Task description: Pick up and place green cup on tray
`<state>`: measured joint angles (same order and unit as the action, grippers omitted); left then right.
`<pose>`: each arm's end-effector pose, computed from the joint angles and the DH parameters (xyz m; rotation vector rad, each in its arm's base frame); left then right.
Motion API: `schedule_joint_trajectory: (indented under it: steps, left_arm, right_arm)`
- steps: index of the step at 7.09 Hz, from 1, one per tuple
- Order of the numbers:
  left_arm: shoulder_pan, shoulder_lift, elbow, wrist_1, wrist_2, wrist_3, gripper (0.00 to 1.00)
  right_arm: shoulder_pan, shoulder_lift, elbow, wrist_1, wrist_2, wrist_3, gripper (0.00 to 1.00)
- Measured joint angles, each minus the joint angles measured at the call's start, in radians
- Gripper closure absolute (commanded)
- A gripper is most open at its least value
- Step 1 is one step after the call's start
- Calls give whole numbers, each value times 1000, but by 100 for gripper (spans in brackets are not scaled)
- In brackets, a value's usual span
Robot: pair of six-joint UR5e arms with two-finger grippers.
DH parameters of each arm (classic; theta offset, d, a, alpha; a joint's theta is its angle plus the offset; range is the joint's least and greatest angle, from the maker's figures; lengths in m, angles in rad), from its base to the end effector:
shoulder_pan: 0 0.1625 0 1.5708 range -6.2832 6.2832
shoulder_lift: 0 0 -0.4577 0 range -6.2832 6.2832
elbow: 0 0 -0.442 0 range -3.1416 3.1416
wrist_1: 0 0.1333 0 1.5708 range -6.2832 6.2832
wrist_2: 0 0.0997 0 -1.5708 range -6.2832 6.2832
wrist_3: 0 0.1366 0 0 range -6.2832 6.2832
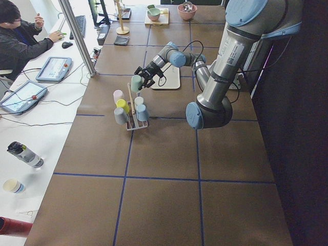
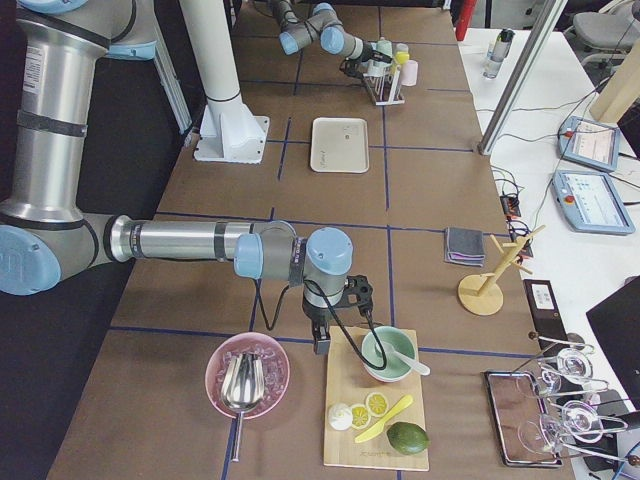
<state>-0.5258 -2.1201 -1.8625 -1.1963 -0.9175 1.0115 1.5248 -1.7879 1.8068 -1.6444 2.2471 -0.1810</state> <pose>0.4722 -0.5241 0.2755 0.5329 -0.7335 1.7854 0.0277 -0.4388 0.7129 -0.0069 -0.6793 -0.1997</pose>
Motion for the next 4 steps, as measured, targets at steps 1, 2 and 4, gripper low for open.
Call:
schedule_joint_trajectory:
  steps: [1,2,4]
  left_arm:
    - [-3,2,-39,5,-2,5,37]
    - [-4,10,-77,8,-5,6,38]
    - [-7,33,-165,8,-72,-30,40]
  right_arm:
    - [0,0,0,0,0,0,0]
    - [0,1,0,0,0,0,0]
    - [0,3,1,1,0,0,0]
